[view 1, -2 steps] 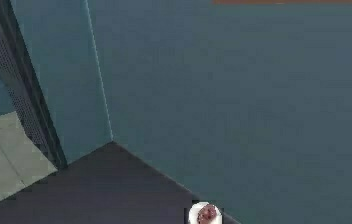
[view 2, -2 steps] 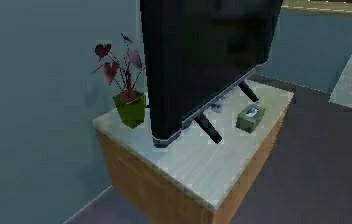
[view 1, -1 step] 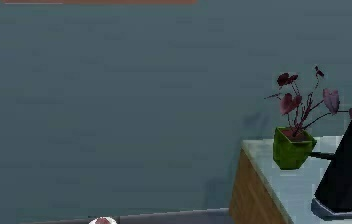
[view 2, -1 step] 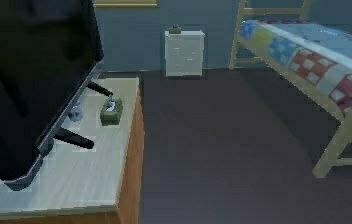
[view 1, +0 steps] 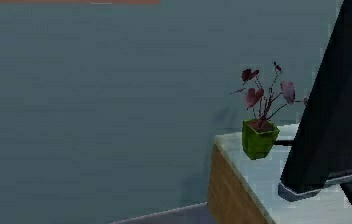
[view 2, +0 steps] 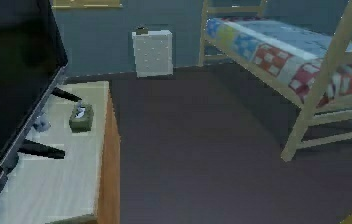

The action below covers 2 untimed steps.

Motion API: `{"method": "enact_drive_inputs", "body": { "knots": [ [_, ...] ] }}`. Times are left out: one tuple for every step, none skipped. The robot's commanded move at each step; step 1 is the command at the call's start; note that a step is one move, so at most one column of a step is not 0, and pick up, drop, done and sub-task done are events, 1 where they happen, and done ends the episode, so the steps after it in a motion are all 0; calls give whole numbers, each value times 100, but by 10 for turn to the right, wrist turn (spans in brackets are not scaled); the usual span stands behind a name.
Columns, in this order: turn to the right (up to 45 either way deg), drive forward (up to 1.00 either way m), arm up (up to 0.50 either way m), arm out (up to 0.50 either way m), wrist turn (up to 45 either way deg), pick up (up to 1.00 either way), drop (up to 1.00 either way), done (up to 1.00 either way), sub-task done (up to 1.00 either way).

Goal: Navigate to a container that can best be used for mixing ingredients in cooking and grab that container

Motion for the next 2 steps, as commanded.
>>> {"method": "enact_drive_inputs", "body": {
  "knots": [
    [0,30,0,0,0,0,0,0,0],
    [-300,0,0,0,0,0,0,0,0]
  ]
}}
